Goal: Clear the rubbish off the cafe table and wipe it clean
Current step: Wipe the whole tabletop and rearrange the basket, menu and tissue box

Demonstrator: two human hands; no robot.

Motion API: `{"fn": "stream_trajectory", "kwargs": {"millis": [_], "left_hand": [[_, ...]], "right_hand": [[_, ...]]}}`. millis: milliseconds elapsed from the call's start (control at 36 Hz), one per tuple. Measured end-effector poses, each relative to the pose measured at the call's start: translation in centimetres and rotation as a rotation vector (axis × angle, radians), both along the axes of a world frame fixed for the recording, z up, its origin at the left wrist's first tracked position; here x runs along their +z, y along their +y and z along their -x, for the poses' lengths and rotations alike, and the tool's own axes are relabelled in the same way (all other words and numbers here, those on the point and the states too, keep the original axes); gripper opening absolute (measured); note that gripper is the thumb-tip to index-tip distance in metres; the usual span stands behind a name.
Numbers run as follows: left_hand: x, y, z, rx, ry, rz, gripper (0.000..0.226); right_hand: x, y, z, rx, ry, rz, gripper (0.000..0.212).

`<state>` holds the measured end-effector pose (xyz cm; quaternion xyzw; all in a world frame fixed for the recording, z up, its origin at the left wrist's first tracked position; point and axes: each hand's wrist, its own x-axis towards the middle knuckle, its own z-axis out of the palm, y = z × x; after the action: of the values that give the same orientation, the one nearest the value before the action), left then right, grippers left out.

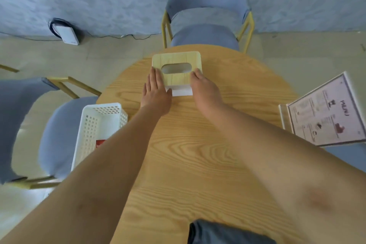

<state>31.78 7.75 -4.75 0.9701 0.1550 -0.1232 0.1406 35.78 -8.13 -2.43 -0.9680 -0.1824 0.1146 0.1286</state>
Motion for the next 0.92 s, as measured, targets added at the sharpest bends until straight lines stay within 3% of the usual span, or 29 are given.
{"fn": "stream_trajectory", "kwargs": {"millis": [361, 528, 611, 750, 833, 917], "left_hand": [[0.6, 4.4, -6.5, 0.004, 0.103, 0.011, 0.078], [2.4, 4.6, -6.6, -0.005, 0.162, 0.009, 0.104], [2.5, 4.3, -5.2, 0.001, -0.011, -0.009, 0.105], [0.1, -0.3, 1.5, -0.05, -0.361, 0.107, 0.091], [-2.8, -5.3, 7.8, -0.144, -0.336, 0.265, 0.087], [-6.1, -9.6, 13.9, -0.209, -0.178, 0.322, 0.083]], "right_hand": [[-1.1, 4.4, -6.4, 0.029, -0.075, -0.011, 0.058], [-0.7, 2.7, -3.8, -0.031, 0.039, -0.095, 0.072], [-1.7, 0.0, 1.1, -0.263, -0.016, -0.302, 0.073], [-4.6, -6.3, 11.9, -1.062, 0.113, -0.796, 0.07], [-5.0, -11.0, 16.2, -1.543, 0.097, -0.902, 0.083], [-4.2, -15.4, 16.2, -1.802, -0.014, -0.962, 0.097]]}}
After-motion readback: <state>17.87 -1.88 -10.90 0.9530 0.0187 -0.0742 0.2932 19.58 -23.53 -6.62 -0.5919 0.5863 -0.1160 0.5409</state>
